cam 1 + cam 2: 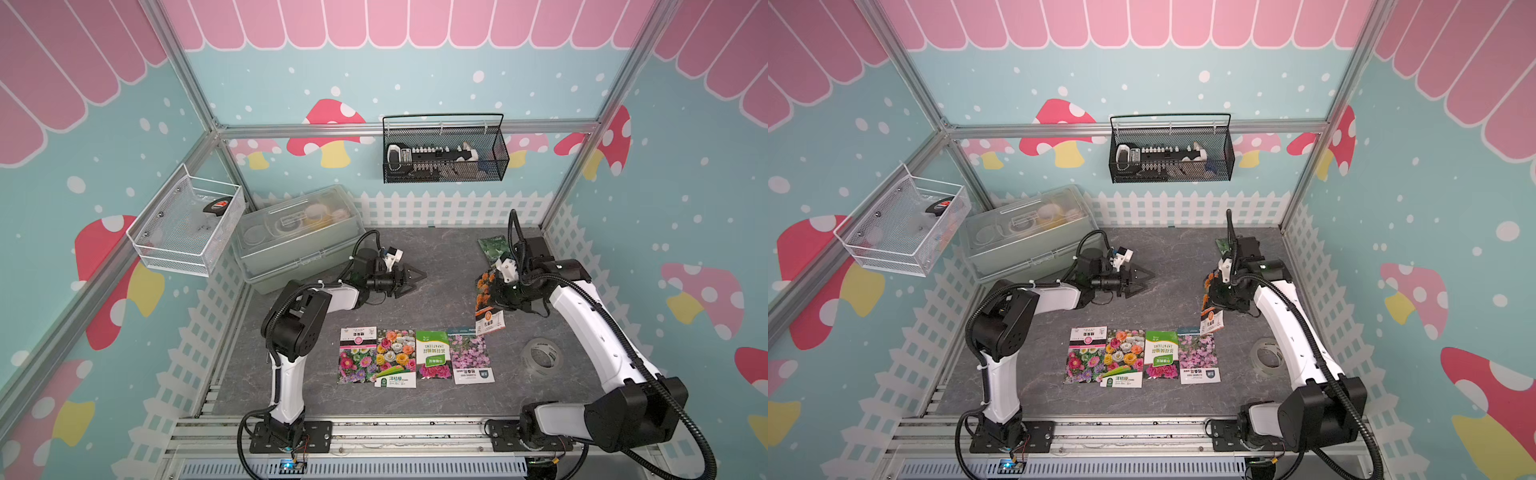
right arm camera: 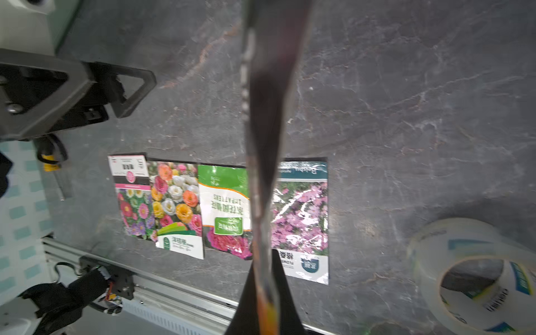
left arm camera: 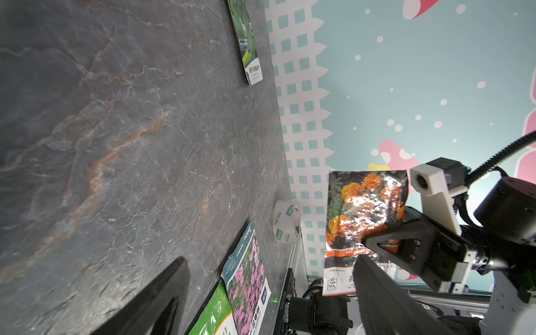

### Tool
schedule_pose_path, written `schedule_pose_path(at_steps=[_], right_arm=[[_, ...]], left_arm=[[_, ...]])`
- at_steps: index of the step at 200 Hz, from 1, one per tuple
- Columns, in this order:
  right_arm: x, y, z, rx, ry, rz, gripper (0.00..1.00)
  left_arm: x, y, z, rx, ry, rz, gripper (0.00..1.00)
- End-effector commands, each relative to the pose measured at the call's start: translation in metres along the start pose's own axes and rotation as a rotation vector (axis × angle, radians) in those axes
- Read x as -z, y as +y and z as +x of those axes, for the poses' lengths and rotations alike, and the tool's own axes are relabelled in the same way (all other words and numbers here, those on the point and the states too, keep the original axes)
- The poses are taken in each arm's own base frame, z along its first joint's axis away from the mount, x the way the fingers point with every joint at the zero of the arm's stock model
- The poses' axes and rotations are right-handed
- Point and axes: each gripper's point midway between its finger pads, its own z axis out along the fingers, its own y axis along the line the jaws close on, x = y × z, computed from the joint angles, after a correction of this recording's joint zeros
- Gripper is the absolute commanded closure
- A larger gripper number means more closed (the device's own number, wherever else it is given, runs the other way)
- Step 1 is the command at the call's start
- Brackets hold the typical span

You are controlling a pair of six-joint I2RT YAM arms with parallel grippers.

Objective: Arrange the seed packets in a row
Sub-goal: Place the seed packet at the center of the board.

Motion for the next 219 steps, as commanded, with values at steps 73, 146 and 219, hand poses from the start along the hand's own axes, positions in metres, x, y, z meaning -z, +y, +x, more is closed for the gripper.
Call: schedule_pose_path(at_steps=[73, 146, 219], right_arm=[[-0.024, -0.057, 0.037, 0.043, 0.177, 0.137, 1.0], [-0.053, -0.06, 0.06, -0.001, 0.24, 0.079, 1.0], [-0.072, -0.08, 0.074, -0.082, 0.316, 0.135, 1.0]], left_arm=[[0.013, -0.035, 0.004, -0.071, -0.005, 0.127, 0.12], [0.013, -0.037, 0.005, -0.072, -0.002, 0.154, 0.13], [0.015, -0.039, 0.005, -0.081, -0.004, 0.161, 0.14]])
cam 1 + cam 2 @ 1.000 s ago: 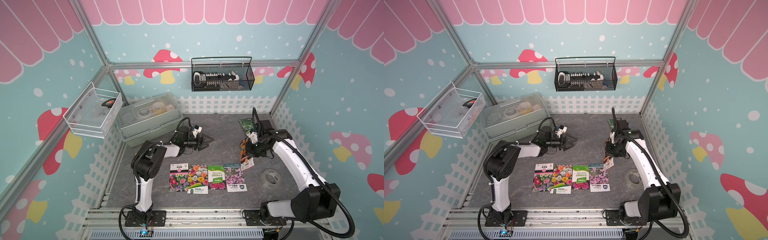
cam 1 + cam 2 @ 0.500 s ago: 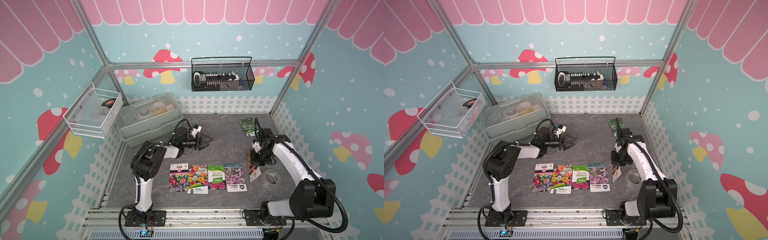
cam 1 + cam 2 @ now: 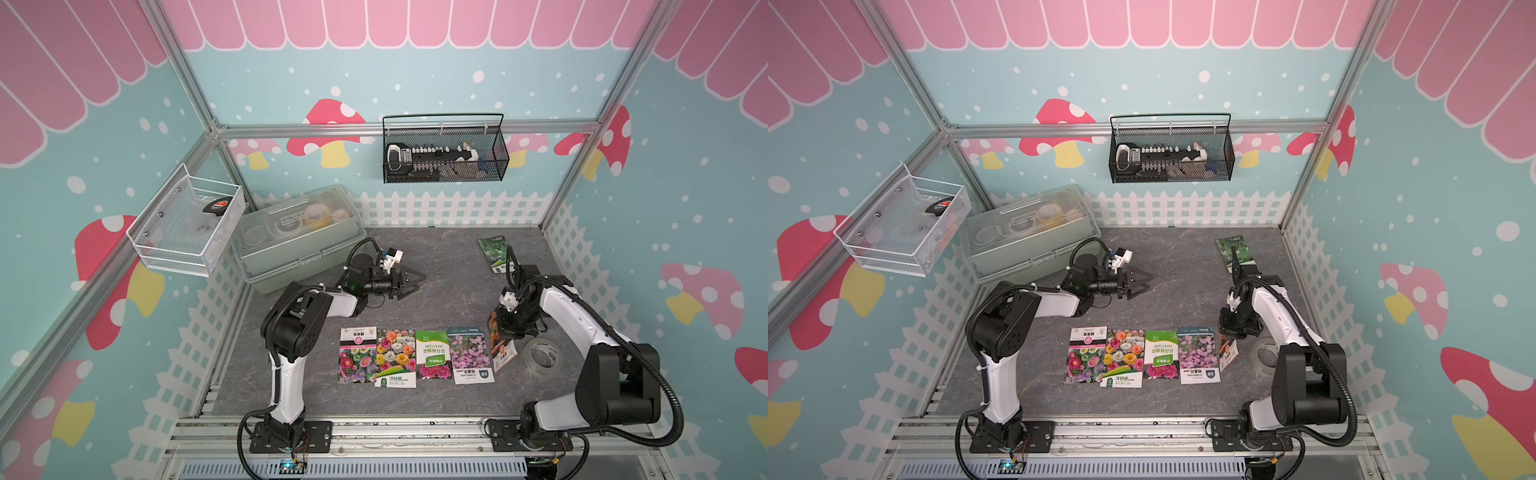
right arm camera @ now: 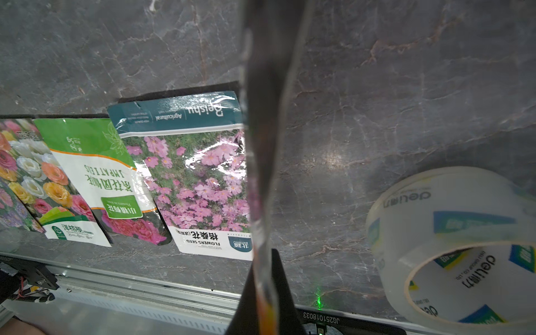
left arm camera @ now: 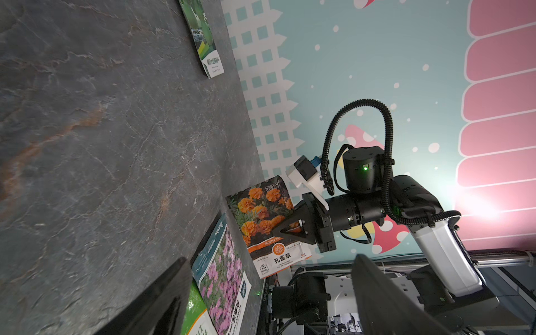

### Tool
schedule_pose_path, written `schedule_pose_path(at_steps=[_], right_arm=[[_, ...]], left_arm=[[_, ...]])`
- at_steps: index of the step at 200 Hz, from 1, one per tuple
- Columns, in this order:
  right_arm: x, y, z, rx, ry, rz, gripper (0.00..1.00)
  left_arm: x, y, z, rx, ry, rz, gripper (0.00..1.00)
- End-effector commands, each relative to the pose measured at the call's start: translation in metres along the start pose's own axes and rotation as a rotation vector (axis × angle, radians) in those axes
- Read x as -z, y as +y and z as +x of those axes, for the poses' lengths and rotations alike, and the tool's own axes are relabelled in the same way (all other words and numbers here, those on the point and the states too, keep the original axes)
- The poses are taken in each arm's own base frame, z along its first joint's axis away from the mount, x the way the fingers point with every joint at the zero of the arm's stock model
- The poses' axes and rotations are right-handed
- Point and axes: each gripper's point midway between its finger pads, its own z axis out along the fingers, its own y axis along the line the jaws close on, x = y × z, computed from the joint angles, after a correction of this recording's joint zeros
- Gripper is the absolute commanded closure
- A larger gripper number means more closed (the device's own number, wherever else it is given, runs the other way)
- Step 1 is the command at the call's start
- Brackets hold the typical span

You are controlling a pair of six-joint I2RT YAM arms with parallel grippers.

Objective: Arrange the seed packets in a row
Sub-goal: Place the seed packet at the center of the board.

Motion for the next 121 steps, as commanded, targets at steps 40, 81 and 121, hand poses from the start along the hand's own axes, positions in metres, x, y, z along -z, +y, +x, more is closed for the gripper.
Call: schedule_pose_path(at_steps=[40, 81, 121], right_arm=[[-0.012, -0.012, 0.011, -0.053, 0.068, 0.025, 1.0], [-0.016, -0.013, 0.012, -0.067, 0.091, 0.021, 1.0], [-0.023, -0.029, 0.015, -0.099, 0.149, 0.109, 1.0]], left_arm=[[0.005, -0.015, -0.002, -0.025, -0.004, 0.042, 0.14], [0.006, -0.015, -0.003, -0.023, -0.007, 0.047, 0.14], [0.006, -0.016, -0.003, -0.023, -0.006, 0.05, 0.15]])
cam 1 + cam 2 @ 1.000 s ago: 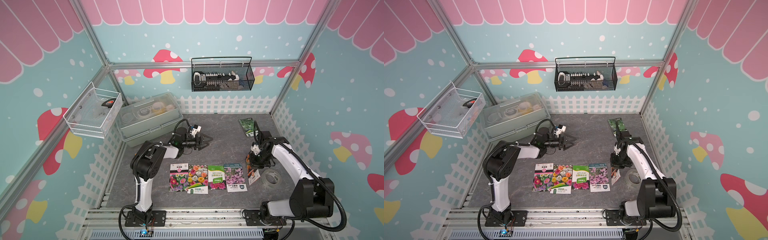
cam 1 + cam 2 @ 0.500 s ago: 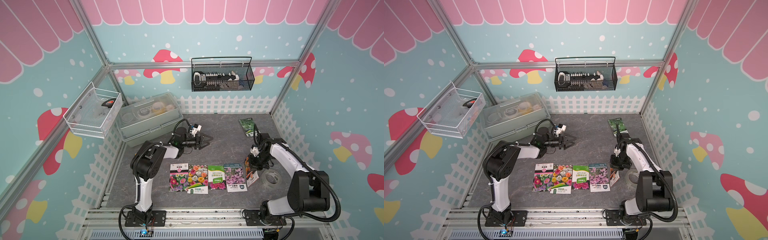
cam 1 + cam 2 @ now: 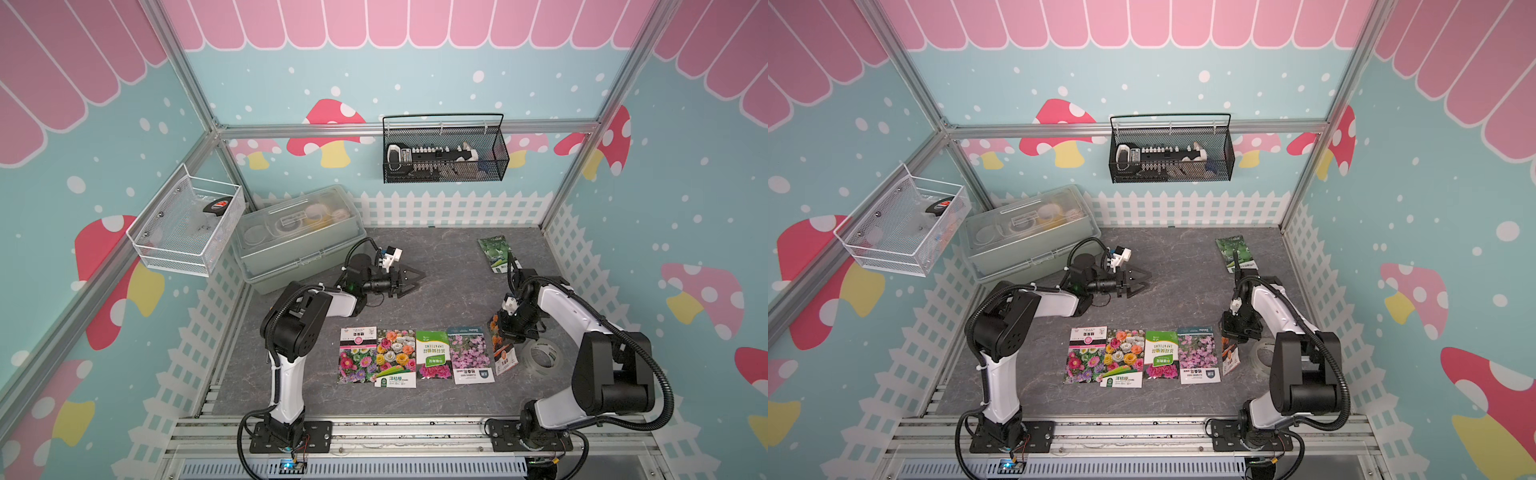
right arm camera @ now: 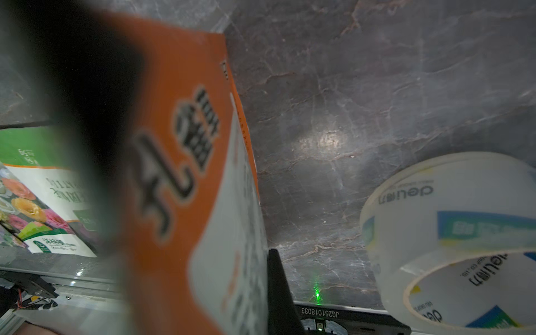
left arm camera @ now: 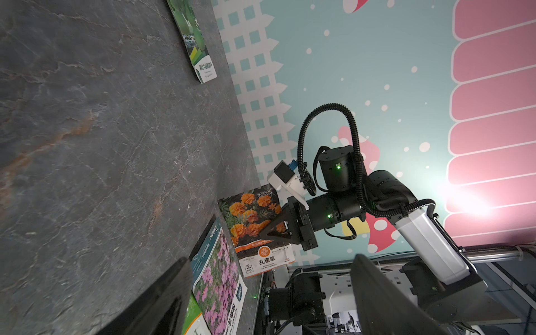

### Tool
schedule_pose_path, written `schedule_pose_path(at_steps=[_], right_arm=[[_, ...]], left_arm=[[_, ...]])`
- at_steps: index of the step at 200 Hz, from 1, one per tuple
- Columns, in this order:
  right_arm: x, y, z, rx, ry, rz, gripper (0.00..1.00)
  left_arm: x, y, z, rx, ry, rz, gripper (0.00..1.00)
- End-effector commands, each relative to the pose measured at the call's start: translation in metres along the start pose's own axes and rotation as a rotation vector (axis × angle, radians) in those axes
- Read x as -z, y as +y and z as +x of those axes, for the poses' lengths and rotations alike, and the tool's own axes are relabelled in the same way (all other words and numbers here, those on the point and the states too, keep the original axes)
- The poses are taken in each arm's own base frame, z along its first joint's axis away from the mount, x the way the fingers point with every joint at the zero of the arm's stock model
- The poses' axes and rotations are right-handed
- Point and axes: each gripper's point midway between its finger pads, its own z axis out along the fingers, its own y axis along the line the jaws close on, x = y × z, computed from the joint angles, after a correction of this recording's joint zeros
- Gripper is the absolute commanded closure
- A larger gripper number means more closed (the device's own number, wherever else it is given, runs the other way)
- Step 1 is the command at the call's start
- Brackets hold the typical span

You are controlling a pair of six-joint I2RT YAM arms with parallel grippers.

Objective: Arrange the seed packets in a row
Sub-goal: Place the seed packet at the center of the board.

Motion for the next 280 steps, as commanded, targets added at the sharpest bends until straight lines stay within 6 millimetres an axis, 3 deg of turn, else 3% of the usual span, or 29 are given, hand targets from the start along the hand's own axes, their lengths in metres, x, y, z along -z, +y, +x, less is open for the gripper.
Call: schedule_pose_path(at_steps=[1, 87, 101, 108, 129, 165, 239, 280], right_arm=[[-0.007, -0.014, 0.009, -0.032, 0.069, 0.068, 1.0], [-0.007, -0.038, 0.008, -0.06, 0.135, 0.19, 1.0], [-0.011, -0.037, 0.008, -0.059, 0.15, 0.18, 0.89], [-0.012, -0.036, 0.009, -0.058, 0.158, 0.176, 0.77], [-0.015, -0.036, 0.009, -0.057, 0.165, 0.173, 0.63], [-0.008, -0.043, 0.005, -0.064, 0.137, 0.217, 0.49], [0.018, -0.046, 0.0, -0.073, 0.059, 0.247, 0.36], [0.054, -0.043, -0.028, -0.079, -0.08, 0.258, 0.34]], left_arm=[[0.003, -0.011, 0.0, -0.018, 0.003, 0.027, 0.15], [0.004, -0.011, 0.001, -0.018, 0.006, 0.029, 0.15], [0.004, -0.011, 0.001, -0.016, 0.007, 0.029, 0.15], [0.004, -0.011, 0.001, -0.018, 0.006, 0.029, 0.15], [0.004, -0.011, 0.001, -0.019, 0.007, 0.031, 0.15], [0.004, -0.011, 0.001, -0.015, 0.008, 0.03, 0.15], [0.002, -0.01, 0.001, -0.011, 0.007, 0.04, 0.15], [0.002, -0.008, 0.0, -0.009, 0.005, 0.038, 0.15]])
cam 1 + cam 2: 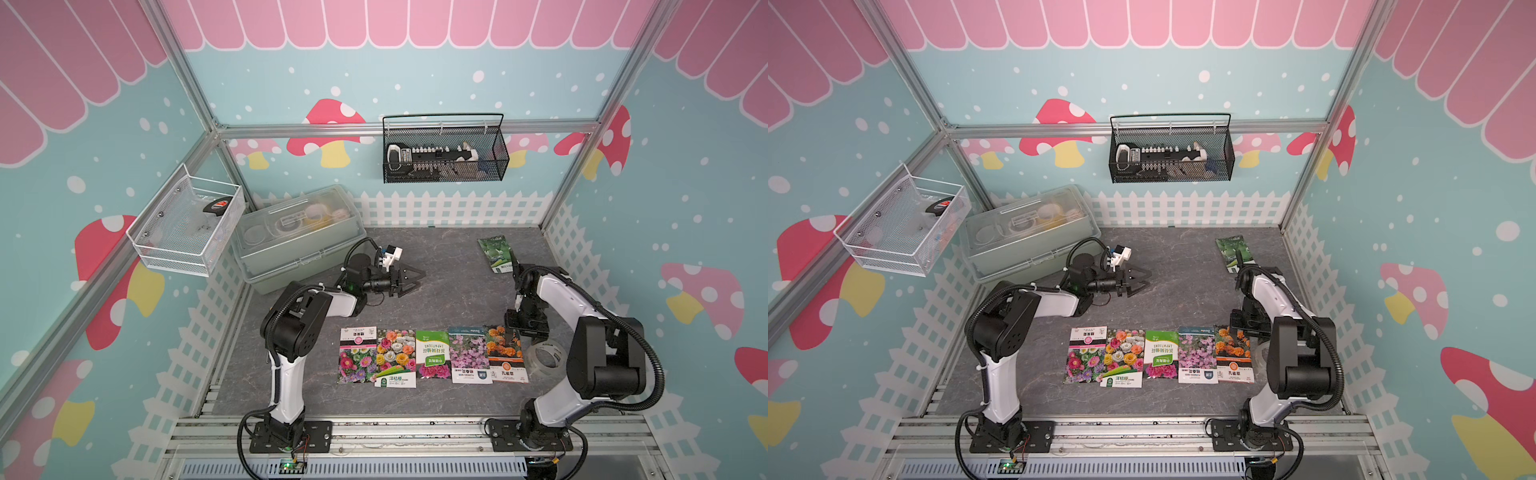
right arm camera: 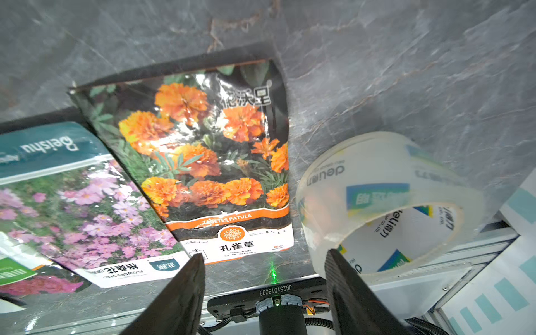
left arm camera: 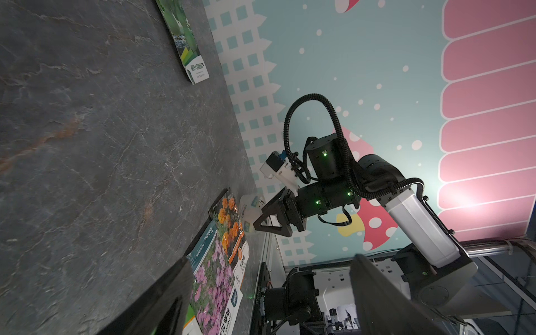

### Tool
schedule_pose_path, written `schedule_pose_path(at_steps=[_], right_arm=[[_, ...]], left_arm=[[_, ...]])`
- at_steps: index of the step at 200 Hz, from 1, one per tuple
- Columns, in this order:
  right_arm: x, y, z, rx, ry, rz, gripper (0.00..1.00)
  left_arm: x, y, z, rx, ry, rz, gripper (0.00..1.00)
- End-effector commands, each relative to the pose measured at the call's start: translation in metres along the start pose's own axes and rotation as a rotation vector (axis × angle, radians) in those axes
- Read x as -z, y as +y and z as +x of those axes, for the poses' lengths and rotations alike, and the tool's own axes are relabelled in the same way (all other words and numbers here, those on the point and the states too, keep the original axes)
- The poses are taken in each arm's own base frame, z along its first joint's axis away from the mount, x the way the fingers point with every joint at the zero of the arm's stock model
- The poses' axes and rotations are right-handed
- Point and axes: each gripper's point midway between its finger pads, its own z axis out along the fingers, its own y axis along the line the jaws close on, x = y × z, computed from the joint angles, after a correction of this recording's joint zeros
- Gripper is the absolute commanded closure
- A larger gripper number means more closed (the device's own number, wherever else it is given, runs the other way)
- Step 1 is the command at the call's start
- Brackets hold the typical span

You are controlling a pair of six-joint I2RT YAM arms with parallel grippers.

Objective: Arrange the seed packets in a row
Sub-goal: Place the seed packet at the center of the board, then pick up the seed packet from the center of the board.

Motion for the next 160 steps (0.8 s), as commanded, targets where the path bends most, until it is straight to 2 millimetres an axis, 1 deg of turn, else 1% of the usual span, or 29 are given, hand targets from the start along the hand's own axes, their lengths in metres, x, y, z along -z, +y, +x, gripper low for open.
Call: schedule_pose_path(at_steps=[1, 16, 22, 30, 34, 51, 67, 82, 101, 106, 109, 110, 112, 116, 132, 140, 150, 160], right_arm=[[0.031, -0.008, -0.013, -0.026, -0.1, 0.02, 0.34], [0.05, -0.011, -0.032, -0.033, -0.203, 0.029, 0.32], [0.057, -0.015, -0.04, -0.042, -0.245, 0.048, 0.29], [0.064, -0.017, -0.05, -0.051, -0.293, 0.059, 0.2], [0.066, -0.017, -0.055, -0.056, -0.31, 0.056, 0.18], [0.072, -0.007, -0.078, -0.07, -0.368, -0.002, 0.14], [0.075, 0.003, -0.105, -0.091, -0.435, -0.054, 0.07], [0.073, 0.012, -0.135, -0.106, -0.488, -0.106, 0.03], [0.068, 0.012, -0.172, -0.112, -0.485, -0.108, 0.02], [0.063, 0.012, -0.184, -0.115, -0.476, -0.116, 0.02], [0.062, 0.013, -0.188, -0.115, -0.474, -0.121, 0.02], [0.066, 0.012, -0.191, -0.116, -0.482, -0.13, 0.02], [0.058, 0.014, -0.195, -0.116, -0.464, -0.134, 0.02], [0.055, 0.015, -0.203, -0.12, -0.457, -0.148, 0.02], [0.053, 0.014, -0.231, -0.166, -0.48, -0.206, 0.02], [0.055, 0.01, -0.245, -0.213, -0.515, -0.237, 0.02], [0.06, 0.008, -0.263, -0.264, -0.568, -0.317, 0.02], [0.057, 0.002, -0.28, -0.299, -0.593, -0.356, 0.02]], left_arm=[[0.002, -0.001, 0.001, -0.003, 0.005, 0.016, 0.15], [0.001, 0.001, 0.001, 0.002, 0.007, 0.012, 0.15], [0.001, 0.003, 0.0, 0.005, 0.007, 0.009, 0.15], [0.0, 0.004, -0.001, 0.006, 0.009, 0.005, 0.15], [-0.001, 0.005, -0.002, 0.008, 0.007, 0.0, 0.15], [-0.003, 0.012, -0.007, 0.01, 0.003, -0.037, 0.12], [-0.009, 0.013, -0.012, 0.006, 0.009, -0.067, 0.11], [-0.02, 0.014, -0.018, 0.003, 0.02, -0.097, 0.08], [-0.035, 0.016, -0.023, -0.005, 0.043, -0.151, 0.07], [-0.039, 0.017, -0.024, -0.009, 0.049, -0.164, 0.06], [-0.041, 0.018, -0.024, -0.009, 0.053, -0.171, 0.06], [-0.041, 0.018, -0.024, -0.008, 0.053, -0.173, 0.06], [-0.043, 0.019, -0.024, -0.011, 0.055, -0.176, 0.06], [-0.047, 0.019, -0.025, -0.012, 0.059, -0.179, 0.06], [-0.058, 0.02, -0.029, -0.008, 0.064, -0.18, 0.05], [-0.063, 0.022, -0.031, 0.0, 0.065, -0.178, 0.05], [-0.069, 0.023, -0.034, 0.006, 0.067, -0.172, 0.05], [-0.074, 0.025, -0.035, 0.013, 0.072, -0.169, 0.05]])
